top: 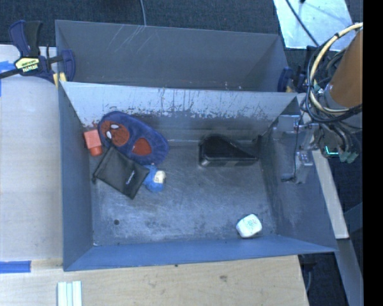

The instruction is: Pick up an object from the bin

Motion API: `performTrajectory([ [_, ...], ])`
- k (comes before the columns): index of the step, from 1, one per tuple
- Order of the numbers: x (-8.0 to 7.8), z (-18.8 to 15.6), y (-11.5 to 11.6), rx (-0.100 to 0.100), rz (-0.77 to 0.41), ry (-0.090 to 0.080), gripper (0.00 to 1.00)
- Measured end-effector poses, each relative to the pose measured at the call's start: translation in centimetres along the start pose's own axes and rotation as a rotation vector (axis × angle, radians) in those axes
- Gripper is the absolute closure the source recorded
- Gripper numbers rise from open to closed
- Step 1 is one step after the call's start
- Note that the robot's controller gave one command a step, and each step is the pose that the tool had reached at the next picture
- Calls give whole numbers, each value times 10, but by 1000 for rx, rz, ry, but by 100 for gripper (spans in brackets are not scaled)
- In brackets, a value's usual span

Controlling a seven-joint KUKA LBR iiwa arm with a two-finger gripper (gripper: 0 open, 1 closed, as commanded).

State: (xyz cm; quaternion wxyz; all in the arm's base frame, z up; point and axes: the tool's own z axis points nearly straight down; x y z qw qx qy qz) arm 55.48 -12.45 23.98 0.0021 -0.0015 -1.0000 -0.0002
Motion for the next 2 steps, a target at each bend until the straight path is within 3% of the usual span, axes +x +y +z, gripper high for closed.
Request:
performTrajectory([
  [1,-71,174,44,-1,142,5,0],
  [2,-56,137,67,0,140,-9,0],
])
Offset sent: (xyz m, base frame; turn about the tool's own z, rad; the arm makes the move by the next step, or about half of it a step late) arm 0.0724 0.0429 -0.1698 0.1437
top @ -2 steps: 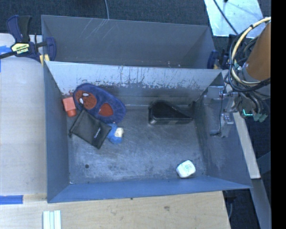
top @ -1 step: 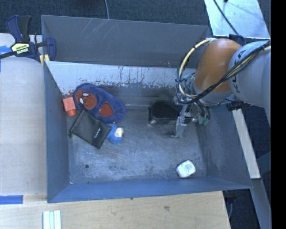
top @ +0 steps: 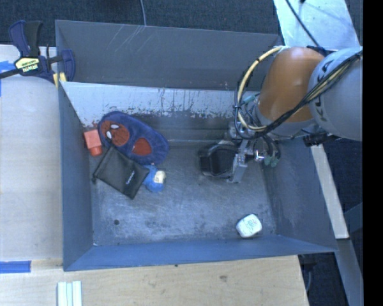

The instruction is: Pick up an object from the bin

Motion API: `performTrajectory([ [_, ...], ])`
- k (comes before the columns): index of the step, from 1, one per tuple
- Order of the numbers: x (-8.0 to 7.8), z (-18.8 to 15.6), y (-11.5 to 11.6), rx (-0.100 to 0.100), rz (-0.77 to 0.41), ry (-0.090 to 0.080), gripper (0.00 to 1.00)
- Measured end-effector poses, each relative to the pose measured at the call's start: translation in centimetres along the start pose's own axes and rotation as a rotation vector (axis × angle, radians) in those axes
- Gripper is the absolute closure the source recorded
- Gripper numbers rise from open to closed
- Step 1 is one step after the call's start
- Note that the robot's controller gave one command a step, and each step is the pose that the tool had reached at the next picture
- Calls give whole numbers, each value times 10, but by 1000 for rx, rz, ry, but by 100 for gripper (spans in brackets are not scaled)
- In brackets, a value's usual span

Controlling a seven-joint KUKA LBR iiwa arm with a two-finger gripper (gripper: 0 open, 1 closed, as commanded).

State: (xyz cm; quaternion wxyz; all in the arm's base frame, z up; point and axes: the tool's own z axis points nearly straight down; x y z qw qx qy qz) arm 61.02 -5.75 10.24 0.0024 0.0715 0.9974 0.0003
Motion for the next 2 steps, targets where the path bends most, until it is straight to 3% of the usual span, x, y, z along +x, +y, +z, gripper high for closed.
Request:
performTrajectory([
  [1,6,2,9,1,252,2,0],
  [2,8,33,16,2,424,6,0],
])
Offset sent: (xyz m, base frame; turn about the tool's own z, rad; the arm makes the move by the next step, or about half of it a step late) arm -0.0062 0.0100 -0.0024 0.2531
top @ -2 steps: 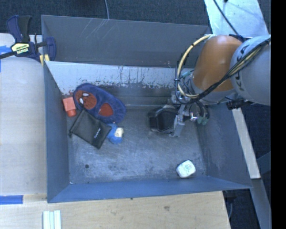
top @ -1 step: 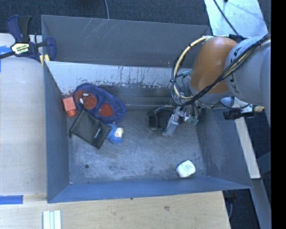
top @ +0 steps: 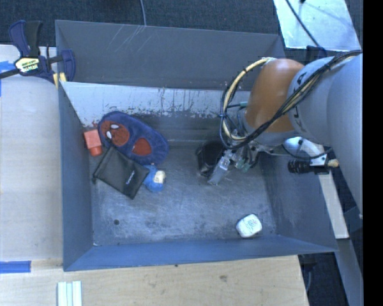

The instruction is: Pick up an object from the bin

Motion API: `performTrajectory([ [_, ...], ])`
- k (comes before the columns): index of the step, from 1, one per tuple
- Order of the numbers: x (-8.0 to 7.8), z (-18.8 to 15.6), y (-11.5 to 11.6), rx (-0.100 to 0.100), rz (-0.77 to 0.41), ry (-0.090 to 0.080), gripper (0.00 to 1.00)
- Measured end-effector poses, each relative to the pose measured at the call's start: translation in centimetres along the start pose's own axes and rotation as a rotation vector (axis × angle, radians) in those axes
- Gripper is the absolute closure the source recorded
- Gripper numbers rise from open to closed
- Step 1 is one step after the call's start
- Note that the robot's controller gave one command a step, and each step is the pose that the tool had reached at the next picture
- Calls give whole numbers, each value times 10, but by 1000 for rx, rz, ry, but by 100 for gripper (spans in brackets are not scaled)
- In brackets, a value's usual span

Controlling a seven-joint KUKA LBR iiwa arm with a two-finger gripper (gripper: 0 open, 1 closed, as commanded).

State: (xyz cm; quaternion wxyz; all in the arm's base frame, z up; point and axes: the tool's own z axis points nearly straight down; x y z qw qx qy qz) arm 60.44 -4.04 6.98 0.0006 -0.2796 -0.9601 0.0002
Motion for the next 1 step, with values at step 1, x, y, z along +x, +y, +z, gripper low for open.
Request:
performTrajectory([
  [1,13,-1,3,-1,-304,-6,0],
])
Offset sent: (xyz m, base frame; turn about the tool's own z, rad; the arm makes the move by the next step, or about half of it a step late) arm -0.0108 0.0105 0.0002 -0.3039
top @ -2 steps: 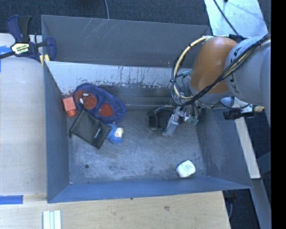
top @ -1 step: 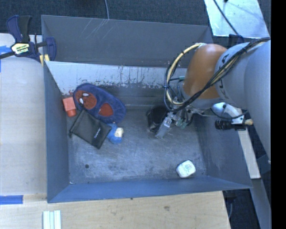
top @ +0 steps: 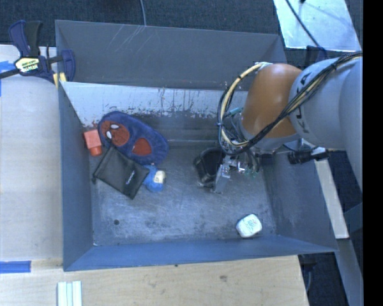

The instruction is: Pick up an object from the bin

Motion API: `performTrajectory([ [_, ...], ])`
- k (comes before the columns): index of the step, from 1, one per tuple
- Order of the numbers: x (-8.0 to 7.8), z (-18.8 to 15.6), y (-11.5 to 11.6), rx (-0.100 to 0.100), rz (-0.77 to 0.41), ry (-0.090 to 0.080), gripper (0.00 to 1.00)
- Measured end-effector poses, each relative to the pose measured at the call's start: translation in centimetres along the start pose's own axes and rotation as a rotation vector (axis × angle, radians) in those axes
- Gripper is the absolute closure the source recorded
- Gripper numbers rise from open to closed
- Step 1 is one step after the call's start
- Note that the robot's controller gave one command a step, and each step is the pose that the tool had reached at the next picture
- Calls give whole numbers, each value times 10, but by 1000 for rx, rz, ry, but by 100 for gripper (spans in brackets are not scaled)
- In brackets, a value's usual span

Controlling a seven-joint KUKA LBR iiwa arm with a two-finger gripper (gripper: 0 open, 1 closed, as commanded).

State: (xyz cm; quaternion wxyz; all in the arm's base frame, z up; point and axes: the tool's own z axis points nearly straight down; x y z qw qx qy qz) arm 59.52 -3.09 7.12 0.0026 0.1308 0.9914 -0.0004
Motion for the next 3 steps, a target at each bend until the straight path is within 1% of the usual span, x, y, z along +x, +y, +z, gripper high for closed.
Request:
performTrajectory([
  [1,0,0,0,1,0,-1,100],
  [2,-1,-46,-1,0,-1,4,100],
  [3,0,-85,-2,0,-2,6,100],
])
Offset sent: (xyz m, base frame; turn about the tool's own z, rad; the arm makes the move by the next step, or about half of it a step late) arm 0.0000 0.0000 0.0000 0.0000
